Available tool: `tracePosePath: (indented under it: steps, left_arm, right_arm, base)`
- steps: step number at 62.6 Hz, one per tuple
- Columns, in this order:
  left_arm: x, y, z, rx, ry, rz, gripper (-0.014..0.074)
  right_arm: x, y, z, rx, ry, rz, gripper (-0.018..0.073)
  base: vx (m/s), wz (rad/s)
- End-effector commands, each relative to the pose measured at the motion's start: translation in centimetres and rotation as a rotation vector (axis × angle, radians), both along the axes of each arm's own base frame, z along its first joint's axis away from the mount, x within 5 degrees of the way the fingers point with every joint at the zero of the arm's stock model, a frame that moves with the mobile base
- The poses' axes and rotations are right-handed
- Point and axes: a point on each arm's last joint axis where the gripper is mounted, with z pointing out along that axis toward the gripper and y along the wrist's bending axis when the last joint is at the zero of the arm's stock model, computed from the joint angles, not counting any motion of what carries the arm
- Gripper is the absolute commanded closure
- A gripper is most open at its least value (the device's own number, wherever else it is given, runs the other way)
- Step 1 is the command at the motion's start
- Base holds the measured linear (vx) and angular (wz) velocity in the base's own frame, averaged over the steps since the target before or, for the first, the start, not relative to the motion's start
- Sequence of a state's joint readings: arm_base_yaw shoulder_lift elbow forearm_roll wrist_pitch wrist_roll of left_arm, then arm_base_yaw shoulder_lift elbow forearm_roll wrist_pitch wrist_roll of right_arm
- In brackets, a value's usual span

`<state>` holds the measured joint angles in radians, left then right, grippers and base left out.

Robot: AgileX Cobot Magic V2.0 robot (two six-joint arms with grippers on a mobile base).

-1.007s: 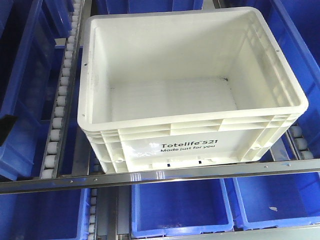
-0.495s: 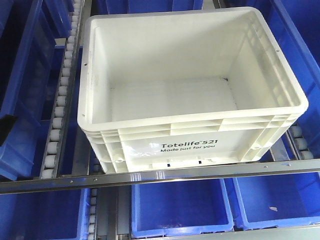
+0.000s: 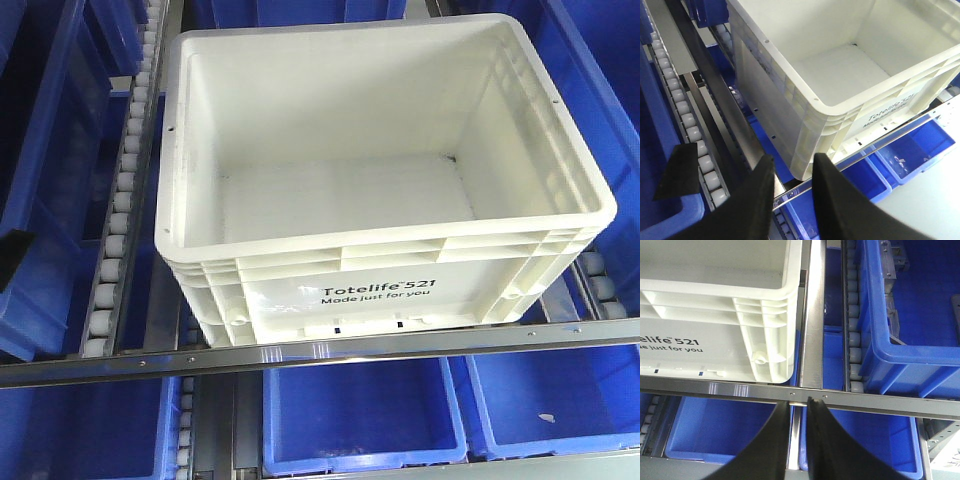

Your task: Move bin from left to right shelf

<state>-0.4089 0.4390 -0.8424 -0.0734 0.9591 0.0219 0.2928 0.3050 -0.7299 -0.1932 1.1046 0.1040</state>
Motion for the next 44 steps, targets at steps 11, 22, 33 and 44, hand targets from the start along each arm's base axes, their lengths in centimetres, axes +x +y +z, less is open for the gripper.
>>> tracePosePath:
  steps: [11, 22, 33, 44]
  left_arm:
    - [0.20, -0.18, 1.18, -0.044, -0.067, -0.006, 0.0545]
    - [0.20, -0.18, 1.18, -0.044, -0.066, -0.006, 0.0559]
    - [0.20, -0.18, 1.18, -0.044, -0.066, -0.006, 0.0559]
    - [0.20, -0.18, 1.18, -0.044, -0.066, -0.006, 0.0559]
  right_arm:
    - [0.40, 0.06, 1.01, -0.004, -0.067, 0.002, 0.0569]
    - [0.35, 0.06, 0.92, -0.003, -0.055, 0.002, 0.0568]
    - [0.36, 0.03, 0.93, -0.006, -0.056, 0.000, 0.0568]
    - [0.36, 0.03, 0.93, -0.006, -0.056, 0.000, 0.0568]
  base:
    - [0.00, 0.00]
    - [0.00, 0.00]
    - [0.00, 0.00]
    - [0.00, 0.00]
